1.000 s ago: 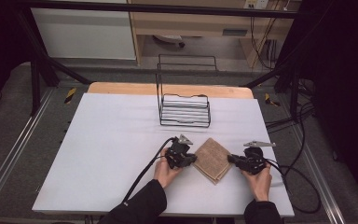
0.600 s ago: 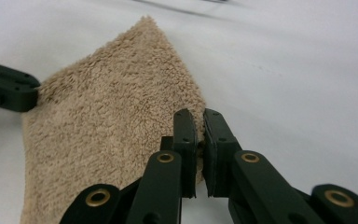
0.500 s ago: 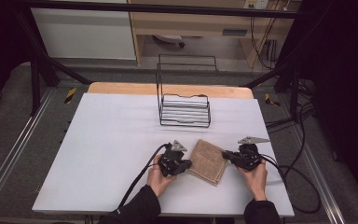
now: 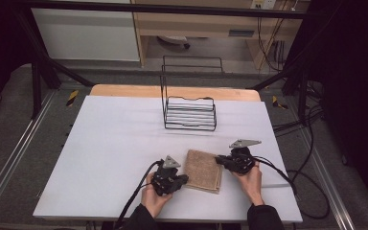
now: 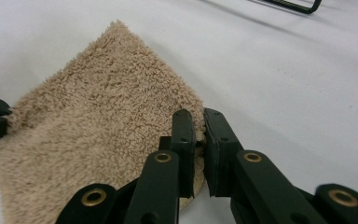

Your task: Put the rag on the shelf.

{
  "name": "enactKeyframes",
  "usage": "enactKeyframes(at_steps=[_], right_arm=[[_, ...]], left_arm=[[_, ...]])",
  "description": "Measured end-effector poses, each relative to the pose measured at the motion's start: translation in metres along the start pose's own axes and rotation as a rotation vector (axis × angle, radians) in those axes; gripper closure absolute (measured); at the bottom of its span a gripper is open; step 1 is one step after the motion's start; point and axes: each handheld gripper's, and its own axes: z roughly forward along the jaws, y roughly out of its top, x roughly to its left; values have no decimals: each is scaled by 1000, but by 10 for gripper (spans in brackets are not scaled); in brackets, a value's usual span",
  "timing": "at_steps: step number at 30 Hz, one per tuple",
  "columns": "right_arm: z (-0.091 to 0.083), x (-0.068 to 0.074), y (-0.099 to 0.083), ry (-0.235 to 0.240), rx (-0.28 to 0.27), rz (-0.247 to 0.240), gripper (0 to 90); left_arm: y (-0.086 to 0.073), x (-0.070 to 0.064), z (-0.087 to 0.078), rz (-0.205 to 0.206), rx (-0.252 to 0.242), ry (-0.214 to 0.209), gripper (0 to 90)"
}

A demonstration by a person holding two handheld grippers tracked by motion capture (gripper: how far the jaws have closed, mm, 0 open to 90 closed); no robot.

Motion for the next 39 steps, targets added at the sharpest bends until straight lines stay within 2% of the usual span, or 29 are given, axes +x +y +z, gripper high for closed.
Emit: enactKeyframes(at_steps=[3, 10, 12, 14, 18, 22, 24, 28, 30, 32, 36, 39], right_arm=[[1, 0, -1, -20, -17, -19, 767], [-16, -2, -1, -29, -102, -2, 535], [-20, -3, -4, -28, -116, 3, 459], [-23, -5, -7, -15, -119, 35, 418], [-28, -10, -15, -27, -127, 34, 283], [-32, -12, -21, -5, -148, 53, 177], [-34, -11, -22, -7, -144, 36, 140], [-36, -10, -26, 13, -135, 37, 96], [-37, -9, -28, 17, -138, 44, 85], [-37, -9, -29, 25, -138, 49, 81], [-37, -8, -29, 23, -131, 47, 76], [-37, -8, -29, 20, -131, 46, 79]], left_arm=[[1, 2, -1, 21, -6, 5, 798], [19, 15, -9, 85, -41, 59, 535], [25, 20, -7, 89, -44, 56, 460], [30, 25, -5, 92, -48, 64, 393], [39, 33, 2, 95, -55, 70, 287], [46, 41, 12, 95, -42, 77, 205], [52, 43, 17, 105, -33, 100, 167], [63, 50, 25, 93, -23, 96, 164], [69, 52, 30, 82, -18, 92, 195], [73, 54, 37, 90, 5, 108, 233], [72, 56, 48, 78, 42, 101, 384], [71, 60, 50, 51, 48, 57, 525]])
